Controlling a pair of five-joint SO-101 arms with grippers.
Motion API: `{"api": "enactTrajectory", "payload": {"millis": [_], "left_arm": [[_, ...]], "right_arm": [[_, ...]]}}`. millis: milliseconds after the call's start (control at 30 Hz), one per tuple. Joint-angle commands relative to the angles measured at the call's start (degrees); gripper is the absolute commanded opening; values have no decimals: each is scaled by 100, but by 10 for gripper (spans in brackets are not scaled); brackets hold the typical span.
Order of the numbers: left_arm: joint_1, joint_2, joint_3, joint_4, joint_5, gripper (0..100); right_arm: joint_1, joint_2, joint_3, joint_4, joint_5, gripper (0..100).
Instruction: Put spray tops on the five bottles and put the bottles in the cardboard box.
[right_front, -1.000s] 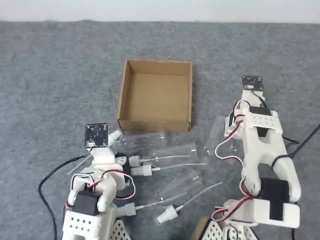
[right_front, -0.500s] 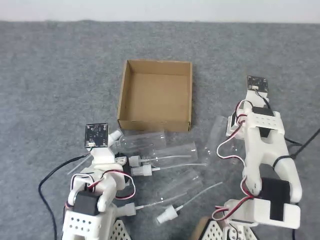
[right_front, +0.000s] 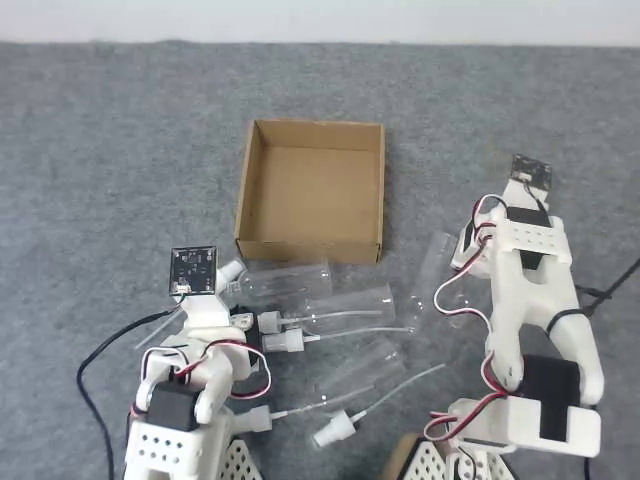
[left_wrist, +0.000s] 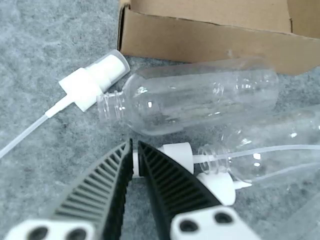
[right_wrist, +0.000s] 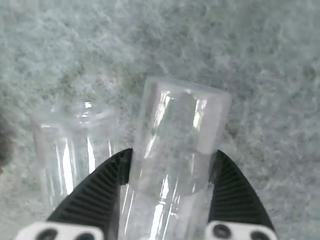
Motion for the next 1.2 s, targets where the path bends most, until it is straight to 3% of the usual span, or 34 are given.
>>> {"api": "enactTrajectory", "payload": {"millis": [0,467,733,1000,1167], "left_arm": [[-18,-88,-66,-35,-44,12],[-18,-88,-66,-35,-44,12],[-18,-88,-66,-35,-44,12],[-18,-88,-66,-35,-44,12],[-18,-88,-66,-35,-44,12]], "right_arm": [[66,-127,-360,84,-360,128],[1332,-127,-457,92,-1530,126],[1385,-127,-466,444,-1688,131],[1191,-119,-484,602,-3613,132],[1191,-84,-484,593,-3974,132]]}}
